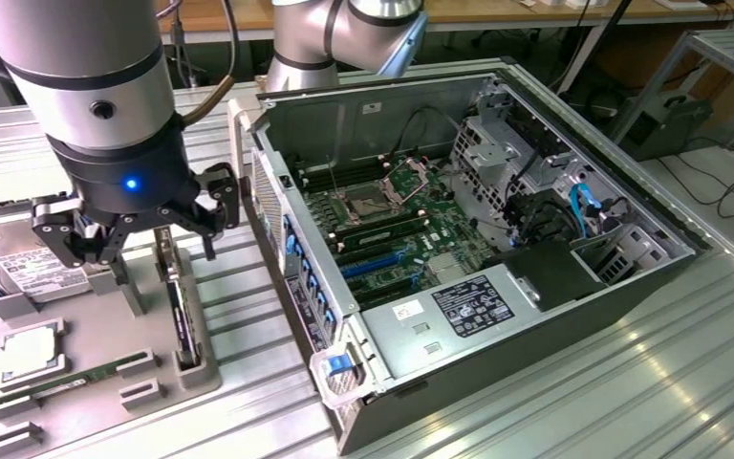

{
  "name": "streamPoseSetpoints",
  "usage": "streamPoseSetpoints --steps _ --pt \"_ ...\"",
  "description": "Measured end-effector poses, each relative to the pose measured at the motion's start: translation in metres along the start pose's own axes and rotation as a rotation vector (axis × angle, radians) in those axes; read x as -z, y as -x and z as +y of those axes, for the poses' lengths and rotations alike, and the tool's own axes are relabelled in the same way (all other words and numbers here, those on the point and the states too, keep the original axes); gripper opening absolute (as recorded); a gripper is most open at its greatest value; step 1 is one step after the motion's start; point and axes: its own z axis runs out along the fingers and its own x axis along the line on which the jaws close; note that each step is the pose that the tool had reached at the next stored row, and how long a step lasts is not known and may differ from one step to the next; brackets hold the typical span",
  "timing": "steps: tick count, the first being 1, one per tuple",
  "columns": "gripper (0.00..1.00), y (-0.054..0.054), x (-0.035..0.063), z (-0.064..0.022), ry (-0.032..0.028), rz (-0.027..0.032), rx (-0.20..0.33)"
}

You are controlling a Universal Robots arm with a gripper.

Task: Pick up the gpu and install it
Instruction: 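Pick up the gpu and move the gpu toward the slot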

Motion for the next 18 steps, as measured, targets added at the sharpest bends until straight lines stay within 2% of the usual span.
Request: streamPoseSetpoints --steps 8,18 --pt "0.81 0.0 -0.0049 -0.0003 -0.0001 -0.0001 0.0" --pt "0.81 0.0 -0.018 -0.0008 -0.0001 0.0 0.0"
